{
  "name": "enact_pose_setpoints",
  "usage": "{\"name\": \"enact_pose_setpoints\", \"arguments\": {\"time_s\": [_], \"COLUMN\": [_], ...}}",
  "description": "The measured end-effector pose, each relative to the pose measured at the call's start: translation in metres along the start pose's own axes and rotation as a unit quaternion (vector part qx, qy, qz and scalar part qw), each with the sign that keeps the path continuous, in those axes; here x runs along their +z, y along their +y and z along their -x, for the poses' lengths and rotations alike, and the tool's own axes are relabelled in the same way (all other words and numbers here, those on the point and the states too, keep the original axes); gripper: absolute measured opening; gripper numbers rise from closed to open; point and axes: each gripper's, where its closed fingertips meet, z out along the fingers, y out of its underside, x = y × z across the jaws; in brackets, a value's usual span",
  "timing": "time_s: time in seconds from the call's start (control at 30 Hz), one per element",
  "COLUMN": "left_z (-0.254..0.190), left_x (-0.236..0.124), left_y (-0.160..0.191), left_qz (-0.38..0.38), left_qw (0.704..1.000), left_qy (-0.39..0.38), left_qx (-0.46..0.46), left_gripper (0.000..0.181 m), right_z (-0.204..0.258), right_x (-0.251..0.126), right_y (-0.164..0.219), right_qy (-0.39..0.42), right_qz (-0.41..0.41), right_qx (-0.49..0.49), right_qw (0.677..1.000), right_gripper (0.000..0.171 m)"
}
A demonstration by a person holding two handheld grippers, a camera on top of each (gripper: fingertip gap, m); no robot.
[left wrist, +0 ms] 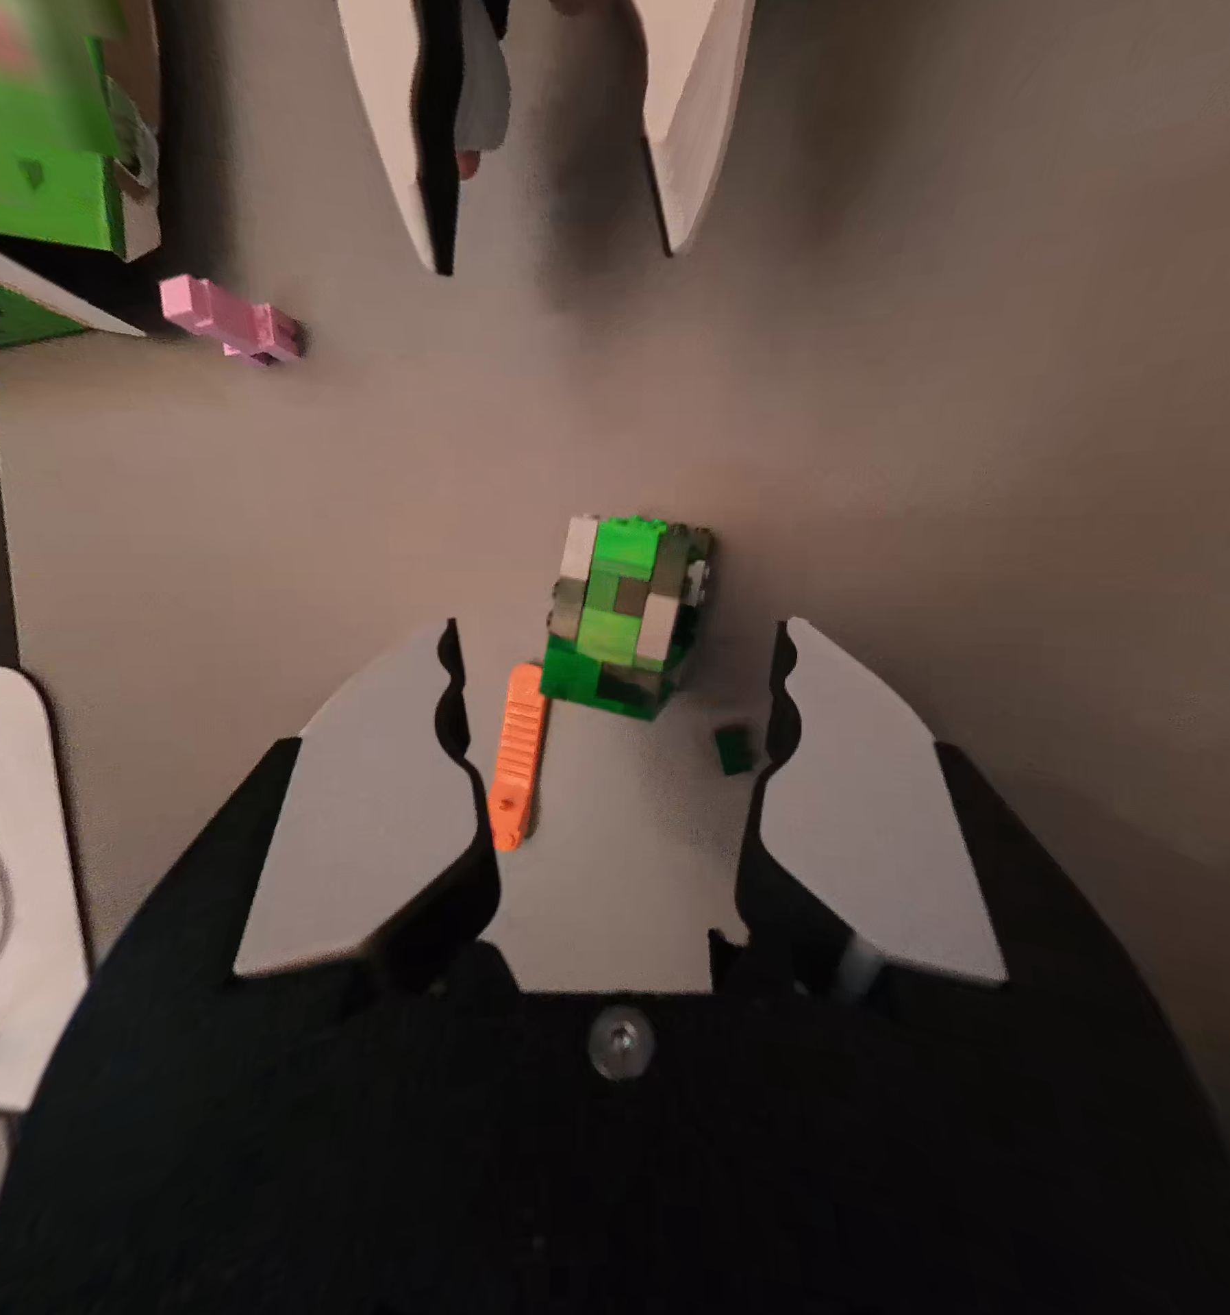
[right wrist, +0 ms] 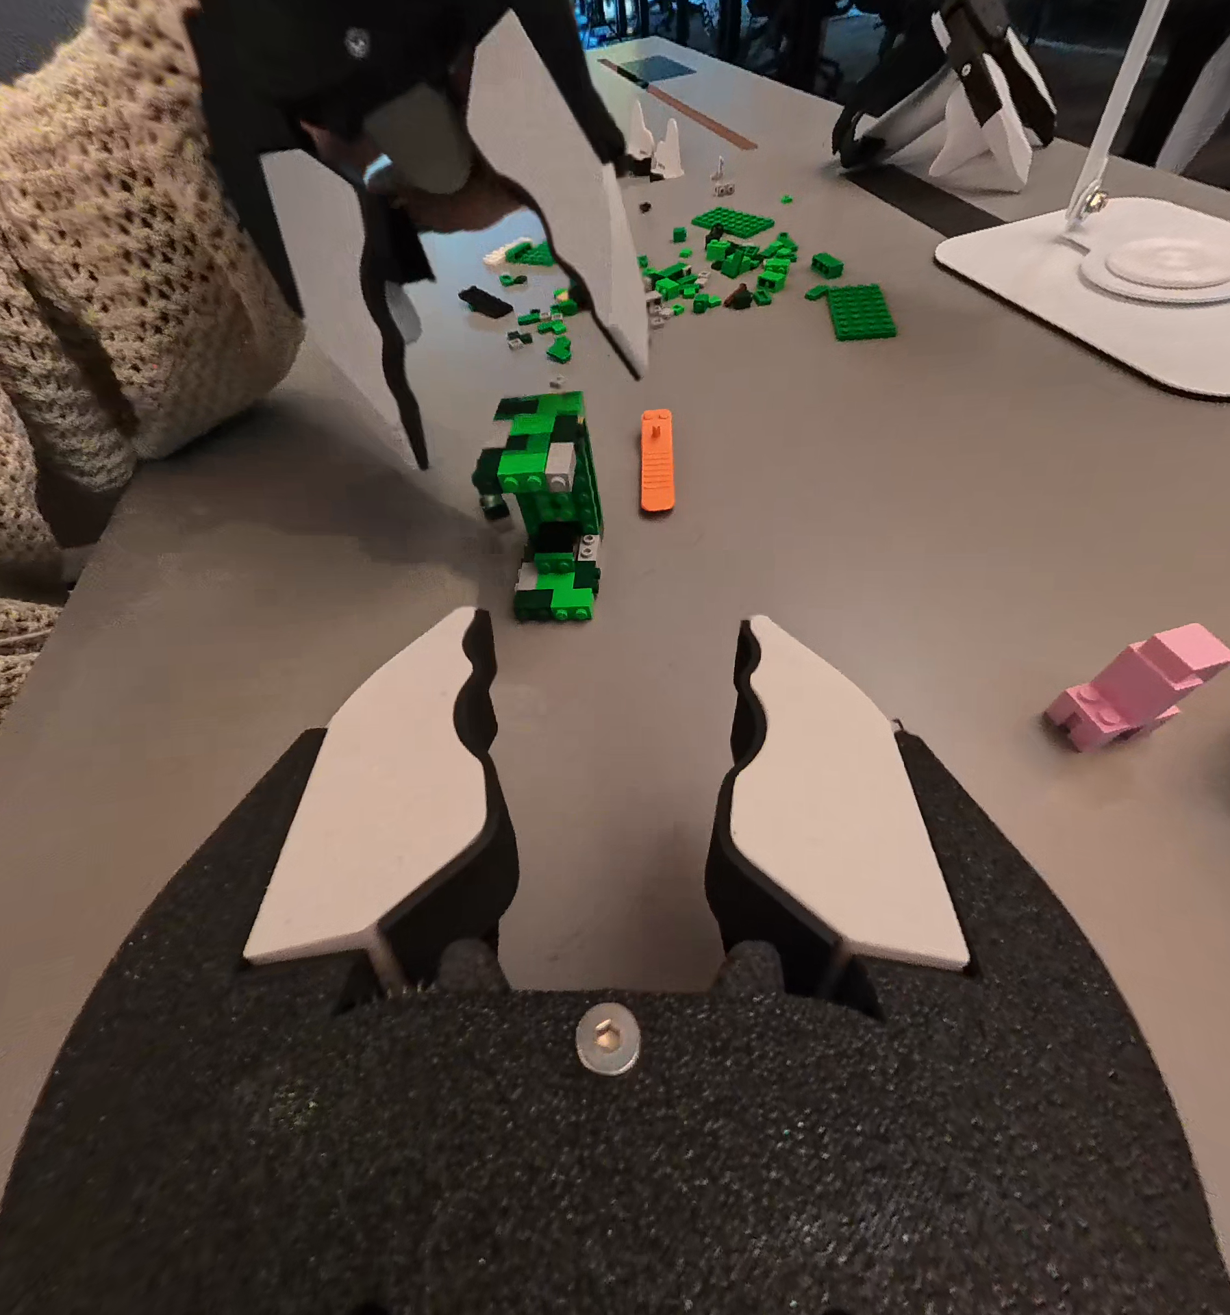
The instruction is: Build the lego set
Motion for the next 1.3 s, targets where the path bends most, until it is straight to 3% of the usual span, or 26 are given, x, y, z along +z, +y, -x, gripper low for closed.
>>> {"name": "enact_pose_setpoints", "arguments": {"time_s": [0.17, 0.33, 0.5, 0.67, 0.73, 0.87, 1.07, 1.3], "left_z": [-0.010, -0.006, 0.000, 0.013, 0.016, -0.004, -0.021, -0.031], "left_x": [0.007, 0.009, 0.015, -0.017, -0.035, -0.054, -0.055, -0.060], "left_y": [-0.009, 0.000, 0.004, 0.011, 0.024, 0.050, 0.082, 0.086], "left_qz": [-0.156, -0.215, -0.228, -0.285, -0.295, -0.298, -0.267, -0.267], "left_qw": [0.984, 0.969, 0.968, 0.948, 0.936, 0.929, 0.939, 0.946], "left_qy": [0.084, 0.098, 0.065, -0.033, -0.095, -0.143, -0.110, -0.093], "left_qx": [-0.028, -0.072, -0.084, -0.140, -0.168, -0.166, -0.187, -0.160], "left_gripper": [0.075, 0.064, 0.039, 0.037, 0.037, 0.037, 0.037, 0.037], "right_z": [-0.002, -0.002, -0.002, 0.000, 0.004, 0.037, 0.057, 0.048], "right_x": [0.003, 0.004, 0.005, 0.002, 0.006, 0.037, 0.098, 0.131], "right_y": [0.008, 0.008, 0.010, 0.010, 0.012, 0.011, 0.013, 0.011], "right_qy": [-0.007, -0.010, -0.014, -0.015, -0.019, -0.068, -0.012, 0.015], "right_qz": [0.011, 0.013, 0.022, 0.018, 0.029, 0.059, 0.138, 0.201], "right_qx": [0.017, 0.022, 0.029, 0.034, 0.027, 0.001, -0.092, -0.126], "right_qw": [1.000, 1.000, 0.999, 0.999, 0.999, 0.996, 0.986, 0.971], "right_gripper": [0.064, 0.063, 0.063, 0.061, 0.056, 0.051, 0.052, 0.051]}}
